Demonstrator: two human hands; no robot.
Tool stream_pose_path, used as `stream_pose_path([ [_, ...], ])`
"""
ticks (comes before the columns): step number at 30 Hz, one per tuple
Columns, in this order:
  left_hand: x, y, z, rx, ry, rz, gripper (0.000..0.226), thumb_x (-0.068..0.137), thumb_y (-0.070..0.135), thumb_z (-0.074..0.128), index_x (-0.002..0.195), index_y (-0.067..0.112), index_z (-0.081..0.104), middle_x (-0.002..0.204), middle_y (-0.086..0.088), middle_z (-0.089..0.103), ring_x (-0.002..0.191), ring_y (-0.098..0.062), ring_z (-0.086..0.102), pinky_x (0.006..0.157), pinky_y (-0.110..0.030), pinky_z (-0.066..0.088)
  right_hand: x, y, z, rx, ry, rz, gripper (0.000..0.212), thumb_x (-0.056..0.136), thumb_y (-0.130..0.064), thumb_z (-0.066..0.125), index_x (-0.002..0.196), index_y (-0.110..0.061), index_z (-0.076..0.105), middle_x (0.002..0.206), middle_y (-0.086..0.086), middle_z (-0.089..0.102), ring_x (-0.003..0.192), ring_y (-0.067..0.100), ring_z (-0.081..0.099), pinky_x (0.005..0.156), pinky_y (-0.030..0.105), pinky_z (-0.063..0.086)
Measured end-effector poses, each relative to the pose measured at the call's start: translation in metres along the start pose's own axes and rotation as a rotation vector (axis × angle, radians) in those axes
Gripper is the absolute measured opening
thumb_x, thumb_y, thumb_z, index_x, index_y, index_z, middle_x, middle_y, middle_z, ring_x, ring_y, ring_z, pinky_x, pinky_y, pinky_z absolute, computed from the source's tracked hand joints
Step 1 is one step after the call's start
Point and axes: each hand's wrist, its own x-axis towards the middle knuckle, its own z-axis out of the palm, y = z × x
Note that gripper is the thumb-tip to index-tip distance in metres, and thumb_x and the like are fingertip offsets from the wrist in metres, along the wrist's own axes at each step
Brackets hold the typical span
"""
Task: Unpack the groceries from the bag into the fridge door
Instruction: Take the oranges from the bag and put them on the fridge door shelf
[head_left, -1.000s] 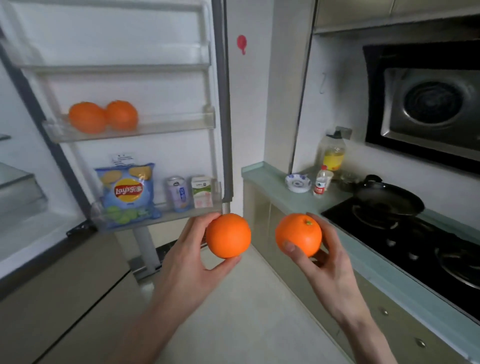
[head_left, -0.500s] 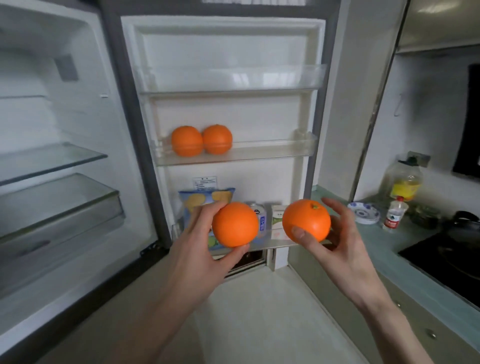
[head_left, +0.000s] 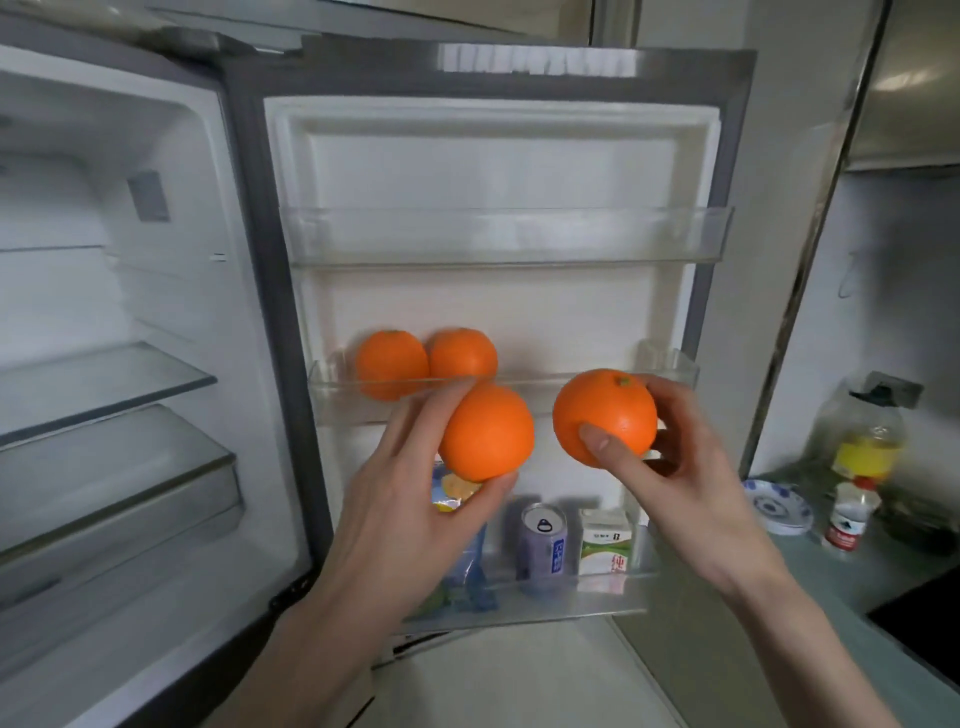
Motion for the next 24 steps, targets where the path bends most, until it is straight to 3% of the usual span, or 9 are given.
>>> stream_pose_path([
  [2, 0.018, 0.003, 0.006, 0.039, 0.022, 0.01, 0.075, 0.083, 0.054, 0.076, 0.146, 0.053, 0.036, 0.144, 0.03, 0.039, 0.11, 0.008, 0.049, 0.074, -0.002, 0.042, 0.019, 0.002, -0.003, 0.0, -0.011, -0.031, 0.056, 0.075, -0.061, 0.081, 0.123, -0.049, 0.054, 0.119, -0.022, 0.063, 0.099, -0.003, 0.067, 0.075, 0.021, 0.054],
  [7, 0.063, 0.004, 0.023, 0.091, 0.079, 0.068, 0.074, 0.086, 0.047, 0.076, 0.151, 0.043, 0.039, 0.146, 0.018, 0.041, 0.122, 0.005, 0.047, 0.092, -0.006, 0.045, 0.062, 0.004, -0.016, -0.016, 0.006, -0.115, 0.065, 0.066, -0.074, 0.072, 0.124, -0.053, 0.053, 0.119, -0.023, 0.063, 0.1, -0.001, 0.066, 0.078, 0.024, 0.05],
  [12, 0.088, -0.001, 0.043, 0.11, 0.099, 0.032, 0.074, 0.086, 0.048, 0.076, 0.149, 0.048, 0.037, 0.147, 0.022, 0.037, 0.116, 0.008, 0.046, 0.084, 0.002, 0.042, 0.098, 0.009, -0.023, -0.074, 0.012, -0.205, 0.072, 0.069, -0.08, 0.069, 0.133, -0.052, 0.051, 0.113, -0.038, 0.059, 0.103, -0.011, 0.059, 0.077, 0.017, 0.043],
  [17, 0.101, -0.008, 0.064, 0.172, 0.082, -0.002, 0.075, 0.086, 0.048, 0.076, 0.149, 0.049, 0.035, 0.147, 0.02, 0.038, 0.113, 0.001, 0.053, 0.082, -0.02, 0.057, 0.123, 0.022, -0.025, -0.147, -0.044, -0.194, 0.07, 0.067, -0.074, 0.065, 0.131, -0.049, 0.05, 0.112, -0.03, 0.059, 0.101, -0.014, 0.058, 0.072, 0.006, 0.043],
  [20, 0.108, -0.007, 0.072, 0.198, 0.065, -0.003, 0.073, 0.087, 0.052, 0.074, 0.149, 0.046, 0.035, 0.144, 0.018, 0.041, 0.111, -0.002, 0.056, 0.081, -0.023, 0.057, 0.133, 0.032, -0.025, -0.254, -0.072, -0.178, 0.064, 0.073, -0.068, 0.074, 0.128, -0.049, 0.047, 0.112, -0.027, 0.059, 0.101, -0.008, 0.059, 0.074, 0.012, 0.043],
  [24, 0.115, -0.006, 0.077, 0.241, 0.046, -0.003, 0.07, 0.087, 0.062, 0.064, 0.149, 0.043, 0.037, 0.141, 0.015, 0.045, 0.111, -0.008, 0.058, 0.09, -0.037, 0.056, 0.142, 0.038, -0.027, -0.354, -0.116, -0.153, 0.061, 0.077, -0.067, 0.075, 0.127, -0.045, 0.047, 0.117, -0.018, 0.062, 0.102, 0.006, 0.063, 0.078, 0.027, 0.049],
])
